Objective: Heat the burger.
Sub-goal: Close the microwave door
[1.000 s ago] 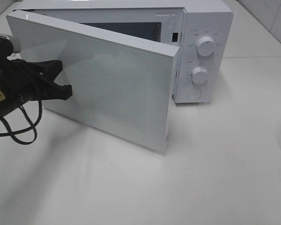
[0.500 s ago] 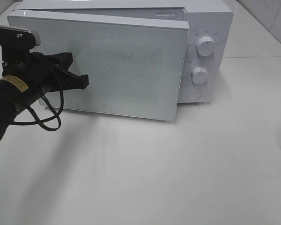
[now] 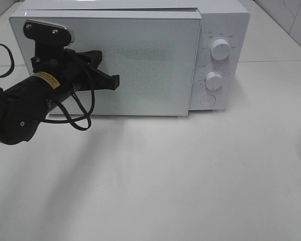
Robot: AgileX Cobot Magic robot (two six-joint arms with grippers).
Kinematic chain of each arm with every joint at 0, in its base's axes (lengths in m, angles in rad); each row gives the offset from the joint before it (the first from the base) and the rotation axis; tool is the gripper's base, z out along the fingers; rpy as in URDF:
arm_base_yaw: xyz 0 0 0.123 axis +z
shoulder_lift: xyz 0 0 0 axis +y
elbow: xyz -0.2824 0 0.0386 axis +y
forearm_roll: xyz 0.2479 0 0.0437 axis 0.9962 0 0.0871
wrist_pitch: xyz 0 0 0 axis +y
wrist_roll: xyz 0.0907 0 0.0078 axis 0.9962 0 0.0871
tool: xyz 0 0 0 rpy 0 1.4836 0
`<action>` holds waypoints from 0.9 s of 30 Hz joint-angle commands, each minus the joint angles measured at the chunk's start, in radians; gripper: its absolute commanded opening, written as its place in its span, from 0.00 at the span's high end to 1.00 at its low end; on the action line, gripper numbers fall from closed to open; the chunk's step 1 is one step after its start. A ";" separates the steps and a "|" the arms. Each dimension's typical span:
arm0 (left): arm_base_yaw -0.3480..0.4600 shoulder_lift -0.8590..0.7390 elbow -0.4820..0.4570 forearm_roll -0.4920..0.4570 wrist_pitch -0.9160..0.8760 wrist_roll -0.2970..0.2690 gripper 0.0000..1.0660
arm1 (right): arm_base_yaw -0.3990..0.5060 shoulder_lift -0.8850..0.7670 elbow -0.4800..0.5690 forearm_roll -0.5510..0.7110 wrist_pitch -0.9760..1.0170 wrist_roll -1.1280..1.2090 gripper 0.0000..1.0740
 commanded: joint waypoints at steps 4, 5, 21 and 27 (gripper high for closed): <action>0.014 0.003 -0.088 -0.094 0.005 0.062 1.00 | -0.001 -0.028 0.000 -0.001 -0.006 0.002 0.52; 0.014 0.003 -0.088 -0.094 0.005 0.062 1.00 | -0.001 -0.028 0.000 -0.001 -0.006 0.002 0.52; 0.014 0.003 -0.112 -0.107 0.021 0.074 1.00 | -0.001 -0.028 0.000 -0.001 -0.006 0.002 0.52; 0.002 0.062 -0.211 -0.148 0.046 0.182 1.00 | -0.001 -0.028 0.000 -0.001 -0.006 0.002 0.52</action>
